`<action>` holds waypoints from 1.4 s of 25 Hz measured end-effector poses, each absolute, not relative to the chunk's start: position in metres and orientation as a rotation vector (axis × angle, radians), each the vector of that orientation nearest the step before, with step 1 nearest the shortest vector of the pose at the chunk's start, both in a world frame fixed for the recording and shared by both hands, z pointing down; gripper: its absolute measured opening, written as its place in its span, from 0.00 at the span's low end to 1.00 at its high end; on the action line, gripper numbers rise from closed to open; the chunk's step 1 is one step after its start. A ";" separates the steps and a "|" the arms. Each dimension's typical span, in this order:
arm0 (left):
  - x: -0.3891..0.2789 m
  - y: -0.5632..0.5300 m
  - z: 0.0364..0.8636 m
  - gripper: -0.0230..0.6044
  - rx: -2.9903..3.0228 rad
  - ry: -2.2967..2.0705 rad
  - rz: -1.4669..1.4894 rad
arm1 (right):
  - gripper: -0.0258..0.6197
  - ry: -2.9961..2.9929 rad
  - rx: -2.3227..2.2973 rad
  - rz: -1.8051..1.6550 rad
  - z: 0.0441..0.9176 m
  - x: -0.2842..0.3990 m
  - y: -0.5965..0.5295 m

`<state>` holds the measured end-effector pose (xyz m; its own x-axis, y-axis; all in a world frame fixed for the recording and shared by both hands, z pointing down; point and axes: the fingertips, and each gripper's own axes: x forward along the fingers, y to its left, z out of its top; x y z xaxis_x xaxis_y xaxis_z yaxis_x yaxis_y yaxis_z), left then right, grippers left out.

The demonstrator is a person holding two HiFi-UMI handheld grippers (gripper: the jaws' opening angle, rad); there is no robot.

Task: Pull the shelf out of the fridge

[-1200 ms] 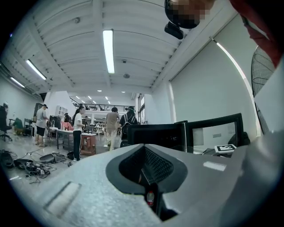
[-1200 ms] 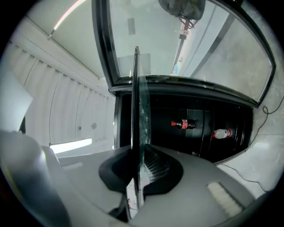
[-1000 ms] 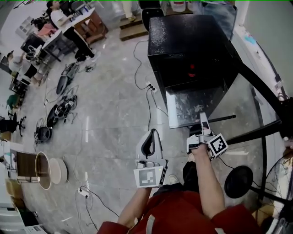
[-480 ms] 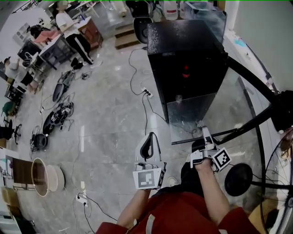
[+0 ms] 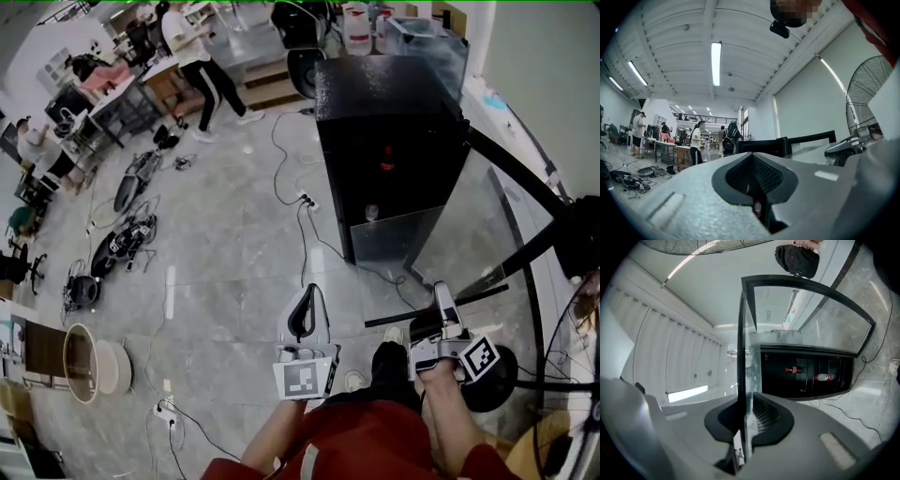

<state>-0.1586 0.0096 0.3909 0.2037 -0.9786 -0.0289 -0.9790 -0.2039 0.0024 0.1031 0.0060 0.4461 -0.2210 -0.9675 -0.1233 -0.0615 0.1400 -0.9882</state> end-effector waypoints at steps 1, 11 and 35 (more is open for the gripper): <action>-0.160 0.012 0.389 0.03 -2.419 1.969 0.043 | 0.07 1.476 -1.048 -1.227 0.441 0.104 0.011; -0.168 0.029 0.366 0.03 -2.380 1.934 0.066 | 0.07 1.480 -0.991 -1.158 0.388 0.111 0.034; -0.165 0.031 0.342 0.03 -2.367 1.871 0.155 | 0.07 1.512 -0.965 -1.110 0.363 0.113 0.032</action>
